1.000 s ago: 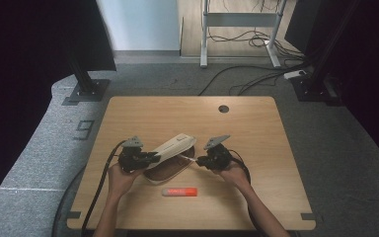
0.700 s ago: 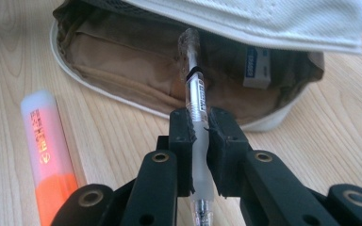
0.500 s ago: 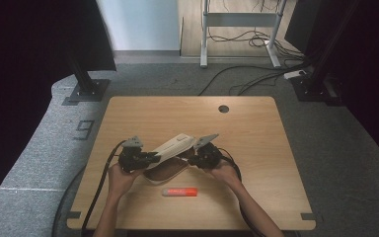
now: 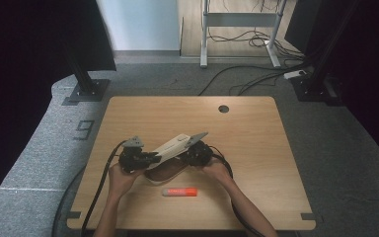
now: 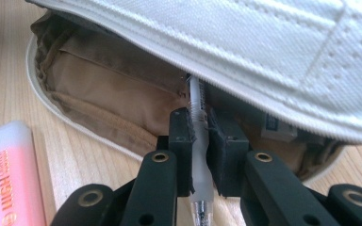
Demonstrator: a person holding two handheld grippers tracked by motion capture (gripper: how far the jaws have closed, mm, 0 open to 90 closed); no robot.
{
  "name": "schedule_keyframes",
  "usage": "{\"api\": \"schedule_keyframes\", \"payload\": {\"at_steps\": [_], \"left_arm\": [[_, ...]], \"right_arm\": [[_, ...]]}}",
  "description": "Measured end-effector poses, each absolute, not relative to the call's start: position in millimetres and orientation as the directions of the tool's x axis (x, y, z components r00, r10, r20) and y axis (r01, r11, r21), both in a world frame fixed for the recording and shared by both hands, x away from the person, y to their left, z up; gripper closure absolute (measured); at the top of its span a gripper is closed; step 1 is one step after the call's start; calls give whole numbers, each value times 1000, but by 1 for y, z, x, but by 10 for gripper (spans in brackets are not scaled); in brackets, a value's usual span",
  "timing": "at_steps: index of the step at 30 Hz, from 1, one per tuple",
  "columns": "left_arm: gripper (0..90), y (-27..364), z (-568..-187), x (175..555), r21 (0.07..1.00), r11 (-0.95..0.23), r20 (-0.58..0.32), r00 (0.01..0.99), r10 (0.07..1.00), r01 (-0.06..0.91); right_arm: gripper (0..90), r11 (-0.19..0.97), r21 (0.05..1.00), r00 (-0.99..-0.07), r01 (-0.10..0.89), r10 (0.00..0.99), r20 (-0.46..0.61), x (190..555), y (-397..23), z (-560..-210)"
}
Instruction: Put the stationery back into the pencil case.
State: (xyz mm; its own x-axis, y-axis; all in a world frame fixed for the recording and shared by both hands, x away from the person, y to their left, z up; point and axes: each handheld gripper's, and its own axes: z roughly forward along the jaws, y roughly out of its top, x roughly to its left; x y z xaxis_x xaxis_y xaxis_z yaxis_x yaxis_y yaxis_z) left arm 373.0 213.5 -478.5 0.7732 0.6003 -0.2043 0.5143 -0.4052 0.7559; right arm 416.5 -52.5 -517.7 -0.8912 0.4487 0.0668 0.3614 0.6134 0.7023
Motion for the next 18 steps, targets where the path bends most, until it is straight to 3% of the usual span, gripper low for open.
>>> {"api": "schedule_keyframes", "payload": {"at_steps": [18], "left_arm": [[755, 213, -480, 374, 752, -407, -206, 771, 603, 518]], "right_arm": [[722, 639, 680, -880, 359, 474, 20, 430, -45, -523]]}}
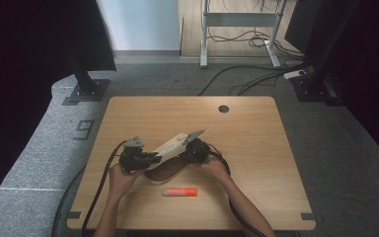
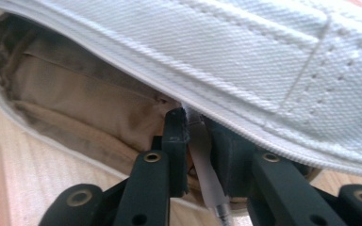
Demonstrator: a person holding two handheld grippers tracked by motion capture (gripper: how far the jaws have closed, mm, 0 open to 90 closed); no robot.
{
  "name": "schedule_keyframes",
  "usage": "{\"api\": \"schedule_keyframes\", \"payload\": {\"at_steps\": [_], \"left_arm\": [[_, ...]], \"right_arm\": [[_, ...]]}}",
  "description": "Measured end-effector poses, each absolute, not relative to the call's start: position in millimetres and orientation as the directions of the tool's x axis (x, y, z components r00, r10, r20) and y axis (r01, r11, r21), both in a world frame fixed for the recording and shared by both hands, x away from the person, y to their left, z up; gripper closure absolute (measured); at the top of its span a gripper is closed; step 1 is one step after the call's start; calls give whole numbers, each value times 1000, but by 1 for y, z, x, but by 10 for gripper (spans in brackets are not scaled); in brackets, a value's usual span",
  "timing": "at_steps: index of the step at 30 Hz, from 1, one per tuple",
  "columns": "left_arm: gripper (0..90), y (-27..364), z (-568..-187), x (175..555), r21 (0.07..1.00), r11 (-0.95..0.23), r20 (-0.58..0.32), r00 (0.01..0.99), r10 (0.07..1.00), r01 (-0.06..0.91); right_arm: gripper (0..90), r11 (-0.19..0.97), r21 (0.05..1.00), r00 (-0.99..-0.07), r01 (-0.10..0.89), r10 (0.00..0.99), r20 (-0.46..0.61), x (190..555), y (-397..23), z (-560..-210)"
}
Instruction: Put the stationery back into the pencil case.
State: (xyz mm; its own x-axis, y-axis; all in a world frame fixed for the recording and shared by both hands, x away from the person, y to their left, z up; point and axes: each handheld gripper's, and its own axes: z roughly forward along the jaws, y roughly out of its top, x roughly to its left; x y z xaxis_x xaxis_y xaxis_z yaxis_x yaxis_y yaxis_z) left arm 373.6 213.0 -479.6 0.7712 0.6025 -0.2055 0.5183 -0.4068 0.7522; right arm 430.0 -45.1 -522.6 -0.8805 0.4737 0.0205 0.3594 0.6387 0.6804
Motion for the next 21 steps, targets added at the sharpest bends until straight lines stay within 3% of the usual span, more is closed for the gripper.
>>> {"api": "schedule_keyframes", "payload": {"at_steps": [12, 21], "left_arm": [[754, 214, -481, 374, 749, -407, -212, 772, 600, 522], [753, 214, -481, 375, 749, -405, -216, 771, 599, 524]], "right_arm": [[558, 645, 665, -845, 377, 534, -39, 437, -57, -524], [560, 628, 668, -817, 399, 575, -52, 438, -74, -521]]}}
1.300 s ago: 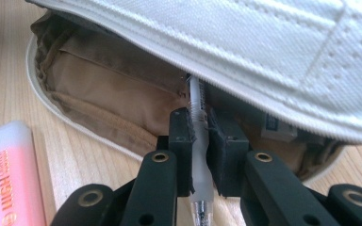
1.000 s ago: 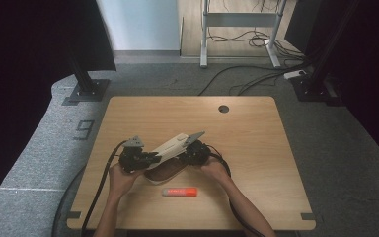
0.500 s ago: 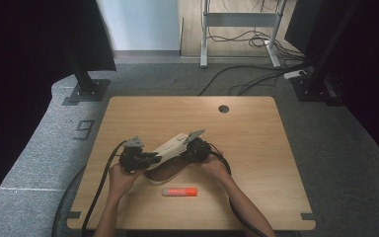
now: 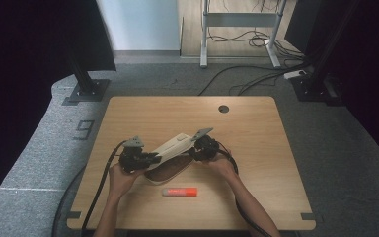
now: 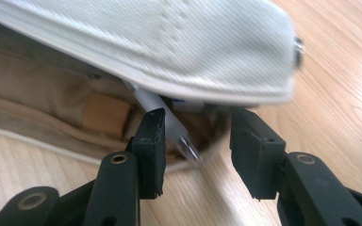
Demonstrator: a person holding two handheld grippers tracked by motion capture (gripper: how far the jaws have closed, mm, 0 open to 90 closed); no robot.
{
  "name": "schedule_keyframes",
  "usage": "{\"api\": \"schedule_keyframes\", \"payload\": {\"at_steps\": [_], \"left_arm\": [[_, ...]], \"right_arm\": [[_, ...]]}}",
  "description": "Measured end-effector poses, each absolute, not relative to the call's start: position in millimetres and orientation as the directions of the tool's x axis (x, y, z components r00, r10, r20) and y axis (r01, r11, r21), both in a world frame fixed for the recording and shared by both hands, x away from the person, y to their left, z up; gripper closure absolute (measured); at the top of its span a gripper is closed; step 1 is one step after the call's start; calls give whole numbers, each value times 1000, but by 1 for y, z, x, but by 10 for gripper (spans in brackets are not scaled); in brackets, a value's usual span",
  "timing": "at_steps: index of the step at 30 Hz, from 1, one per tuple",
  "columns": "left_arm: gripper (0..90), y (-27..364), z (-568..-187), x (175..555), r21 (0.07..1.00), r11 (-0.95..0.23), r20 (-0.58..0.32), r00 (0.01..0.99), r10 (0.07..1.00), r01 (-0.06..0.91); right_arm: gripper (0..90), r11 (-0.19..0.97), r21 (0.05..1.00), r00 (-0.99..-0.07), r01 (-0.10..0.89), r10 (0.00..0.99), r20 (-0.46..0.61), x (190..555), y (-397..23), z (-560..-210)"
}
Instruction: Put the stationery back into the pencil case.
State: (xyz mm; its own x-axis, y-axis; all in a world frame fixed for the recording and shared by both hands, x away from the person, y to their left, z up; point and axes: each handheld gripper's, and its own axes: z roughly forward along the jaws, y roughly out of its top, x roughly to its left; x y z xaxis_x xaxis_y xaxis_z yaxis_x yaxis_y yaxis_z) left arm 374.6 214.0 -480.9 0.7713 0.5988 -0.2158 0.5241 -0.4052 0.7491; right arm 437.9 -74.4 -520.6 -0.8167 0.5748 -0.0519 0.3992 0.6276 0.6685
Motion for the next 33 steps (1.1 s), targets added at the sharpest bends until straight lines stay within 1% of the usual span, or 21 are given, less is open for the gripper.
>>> {"api": "schedule_keyframes", "payload": {"at_steps": [5, 9, 12, 14, 19, 22, 26, 28, 33], "left_arm": [[752, 214, -481, 375, 749, -404, -220, 773, 595, 525], [752, 214, -481, 375, 749, -405, -220, 774, 594, 524], [752, 214, -481, 375, 750, -405, -219, 774, 594, 523], [751, 213, -481, 375, 750, -406, -219, 774, 594, 523], [750, 213, -481, 375, 750, -405, -220, 775, 593, 523], [750, 213, -481, 375, 750, -405, -220, 775, 593, 523], [750, 214, -481, 375, 750, -405, -221, 774, 593, 524], [750, 214, -481, 375, 749, -405, -223, 774, 592, 525], [749, 215, -481, 376, 747, -399, -232, 771, 593, 532]], "right_arm": [[629, 619, 665, -812, 418, 582, -32, 438, -83, -523], [724, 616, 668, -816, 416, 578, -24, 437, -81, -524], [764, 623, 664, -816, 414, 577, -32, 437, -77, -523], [772, 621, 664, -816, 415, 577, -30, 437, -75, -523], [772, 622, 669, -820, 407, 571, -33, 439, -71, -524], [772, 610, 679, -825, 410, 565, -10, 440, -68, -525], [748, 619, 671, -826, 409, 564, -17, 439, -65, -527], [728, 617, 672, -825, 409, 565, -15, 439, -66, -527], [629, 598, 684, -821, 418, 571, 2, 438, -72, -522]]}}
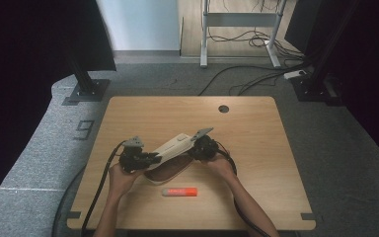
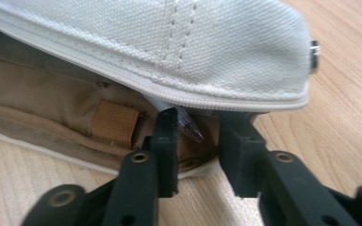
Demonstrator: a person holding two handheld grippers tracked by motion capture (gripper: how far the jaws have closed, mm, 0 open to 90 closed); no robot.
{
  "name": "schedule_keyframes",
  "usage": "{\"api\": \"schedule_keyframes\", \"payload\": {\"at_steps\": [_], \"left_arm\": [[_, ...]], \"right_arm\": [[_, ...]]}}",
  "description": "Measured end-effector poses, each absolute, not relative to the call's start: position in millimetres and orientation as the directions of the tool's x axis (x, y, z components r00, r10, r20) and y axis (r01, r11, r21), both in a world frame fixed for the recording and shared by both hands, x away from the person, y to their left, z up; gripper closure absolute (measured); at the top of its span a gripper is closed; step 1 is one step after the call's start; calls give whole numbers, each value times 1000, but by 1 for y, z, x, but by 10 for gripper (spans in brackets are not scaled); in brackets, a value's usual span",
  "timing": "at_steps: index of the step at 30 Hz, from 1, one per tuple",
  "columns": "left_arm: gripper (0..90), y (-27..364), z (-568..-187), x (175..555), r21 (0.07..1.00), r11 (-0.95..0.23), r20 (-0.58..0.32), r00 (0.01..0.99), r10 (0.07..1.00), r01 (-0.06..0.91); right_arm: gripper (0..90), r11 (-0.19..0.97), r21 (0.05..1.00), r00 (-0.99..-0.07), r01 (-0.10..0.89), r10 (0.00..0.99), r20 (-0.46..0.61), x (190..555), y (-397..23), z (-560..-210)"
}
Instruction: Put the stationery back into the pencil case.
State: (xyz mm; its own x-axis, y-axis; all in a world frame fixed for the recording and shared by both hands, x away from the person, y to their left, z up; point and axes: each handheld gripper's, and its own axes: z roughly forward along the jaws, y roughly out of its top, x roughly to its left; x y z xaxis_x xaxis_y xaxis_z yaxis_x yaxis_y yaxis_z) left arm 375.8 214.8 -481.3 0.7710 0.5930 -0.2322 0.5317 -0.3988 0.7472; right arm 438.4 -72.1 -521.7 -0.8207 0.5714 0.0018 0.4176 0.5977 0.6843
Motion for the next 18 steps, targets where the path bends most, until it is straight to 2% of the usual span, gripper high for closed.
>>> {"api": "schedule_keyframes", "payload": {"at_steps": [18], "left_arm": [[750, 216, -482, 376, 749, -394, -236, 771, 592, 532]], "right_arm": [[358, 598, 694, -837, 401, 547, 12, 421, -84, -504]]}}
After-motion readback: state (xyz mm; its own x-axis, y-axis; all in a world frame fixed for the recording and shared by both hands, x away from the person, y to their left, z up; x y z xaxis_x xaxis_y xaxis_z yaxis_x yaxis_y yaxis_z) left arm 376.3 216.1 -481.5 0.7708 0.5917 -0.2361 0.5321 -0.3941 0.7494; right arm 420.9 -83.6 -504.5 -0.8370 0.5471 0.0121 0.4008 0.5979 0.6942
